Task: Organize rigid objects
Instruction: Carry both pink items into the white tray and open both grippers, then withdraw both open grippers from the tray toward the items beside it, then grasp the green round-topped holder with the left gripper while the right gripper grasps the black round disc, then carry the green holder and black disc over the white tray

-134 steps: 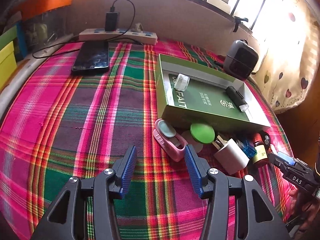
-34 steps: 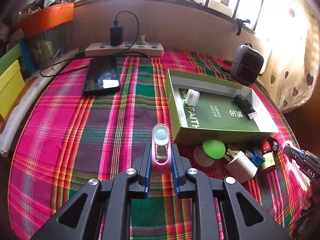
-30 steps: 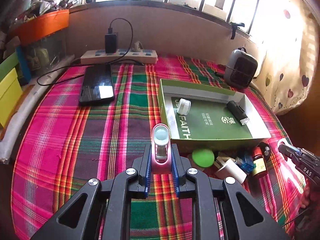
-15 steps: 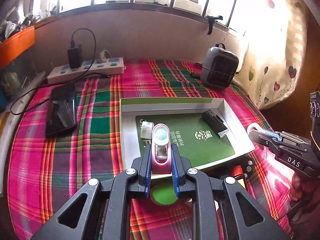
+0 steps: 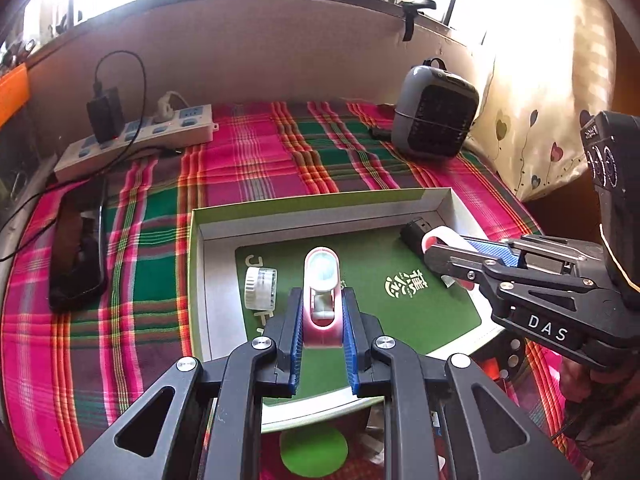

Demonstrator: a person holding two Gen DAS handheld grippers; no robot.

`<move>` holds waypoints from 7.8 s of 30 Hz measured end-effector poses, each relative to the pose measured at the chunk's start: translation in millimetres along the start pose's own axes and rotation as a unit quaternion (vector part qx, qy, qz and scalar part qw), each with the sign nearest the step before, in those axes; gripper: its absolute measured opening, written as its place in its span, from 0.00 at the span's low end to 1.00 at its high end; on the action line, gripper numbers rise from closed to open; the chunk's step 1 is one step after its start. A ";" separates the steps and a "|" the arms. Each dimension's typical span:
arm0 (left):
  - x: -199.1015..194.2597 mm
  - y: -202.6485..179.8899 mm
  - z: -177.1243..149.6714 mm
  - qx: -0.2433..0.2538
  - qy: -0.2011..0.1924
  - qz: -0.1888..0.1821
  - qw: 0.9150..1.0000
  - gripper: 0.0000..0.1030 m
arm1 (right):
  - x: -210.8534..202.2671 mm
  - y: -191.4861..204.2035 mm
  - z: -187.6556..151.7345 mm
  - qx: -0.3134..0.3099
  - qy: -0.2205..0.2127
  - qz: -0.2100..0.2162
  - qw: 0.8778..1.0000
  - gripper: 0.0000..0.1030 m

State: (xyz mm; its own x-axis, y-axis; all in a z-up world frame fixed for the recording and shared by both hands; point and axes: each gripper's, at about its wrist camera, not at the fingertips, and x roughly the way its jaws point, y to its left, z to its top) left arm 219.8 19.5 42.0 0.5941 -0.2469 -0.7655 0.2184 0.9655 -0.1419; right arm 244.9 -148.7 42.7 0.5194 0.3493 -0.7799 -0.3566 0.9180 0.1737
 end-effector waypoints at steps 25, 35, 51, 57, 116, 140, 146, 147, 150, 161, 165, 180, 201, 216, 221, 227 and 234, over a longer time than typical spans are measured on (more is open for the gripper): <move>36.6 4.2 0.3 -0.002 0.035 0.010 0.999 0.16 | 52.6 13.5 12.0 -0.046 0.039 -0.005 0.998 0.18; 38.6 5.6 1.5 -0.005 0.035 0.011 0.999 0.17 | 53.2 11.6 12.5 -0.039 0.033 0.001 0.999 0.18; 30.0 3.7 -0.2 -0.008 0.028 0.013 0.999 0.31 | 43.9 11.8 10.8 -0.029 0.021 0.007 0.999 0.41; 17.6 2.4 -2.7 -0.010 0.022 0.016 1.000 0.36 | 31.8 7.6 9.4 -0.017 0.012 0.010 1.000 0.46; -75.7 47.5 -116.2 -0.121 -0.029 0.001 0.992 0.45 | -41.3 -25.0 -102.8 0.087 -0.019 -0.033 0.995 0.48; -56.8 25.7 -100.5 -0.108 -0.014 -0.009 0.994 0.45 | -45.2 -36.5 -104.8 0.092 -0.033 -0.048 0.994 0.26; -50.4 14.6 -92.0 -0.104 -0.014 -0.002 0.995 0.45 | -48.1 -41.9 -107.0 0.099 -0.035 -0.048 0.993 0.26; -48.6 12.9 -90.6 -0.103 -0.012 0.000 0.995 0.45 | -48.2 -42.3 -107.3 0.099 -0.035 -0.046 0.993 0.26; -45.7 7.1 -86.6 -0.094 -0.015 0.023 0.995 0.45 | -48.3 -42.7 -107.8 0.099 -0.036 -0.042 0.994 0.26; -32.5 3.7 -78.7 -0.089 -0.004 0.068 0.994 0.45 | -48.1 -43.8 -107.9 0.097 -0.040 -0.032 0.994 0.26; -29.2 0.5 -78.6 -0.074 -0.003 0.080 0.994 0.45 | -47.8 -44.8 -108.0 0.098 -0.040 -0.029 0.994 0.26; -34.2 6.7 -81.5 -0.087 -0.020 0.069 0.994 0.31 | -48.3 -44.8 -108.1 0.096 -0.040 -0.031 0.994 0.26; -40.2 10.4 -86.0 -0.090 -0.027 0.066 0.993 0.31 | -48.7 -44.7 -108.4 0.096 -0.039 -0.031 0.994 0.26; -66.2 12.6 -81.4 -0.084 -0.046 0.057 0.994 0.31 | -66.3 -40.2 -108.6 0.091 -0.053 -0.041 0.994 0.26; -75.0 13.3 -75.3 -0.084 -0.052 0.043 0.994 0.31 | -74.9 -35.2 -106.2 0.085 -0.062 -0.039 0.994 0.26; -80.2 14.3 -63.7 -0.075 -0.059 0.035 0.995 0.31 | -83.4 -23.9 -92.6 0.066 -0.073 -0.030 0.995 0.26; -77.9 18.4 -43.9 -0.066 -0.062 0.024 0.996 0.31 | -80.8 -9.2 -66.5 0.036 -0.075 -0.016 0.996 0.26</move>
State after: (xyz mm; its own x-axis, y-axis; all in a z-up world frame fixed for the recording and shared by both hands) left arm 143.5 60.1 71.4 0.6936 -0.2012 -0.6917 0.0886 0.9767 -0.1953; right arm 154.6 -197.9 64.1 0.6411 0.3388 -0.6886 -0.2843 0.9383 0.1969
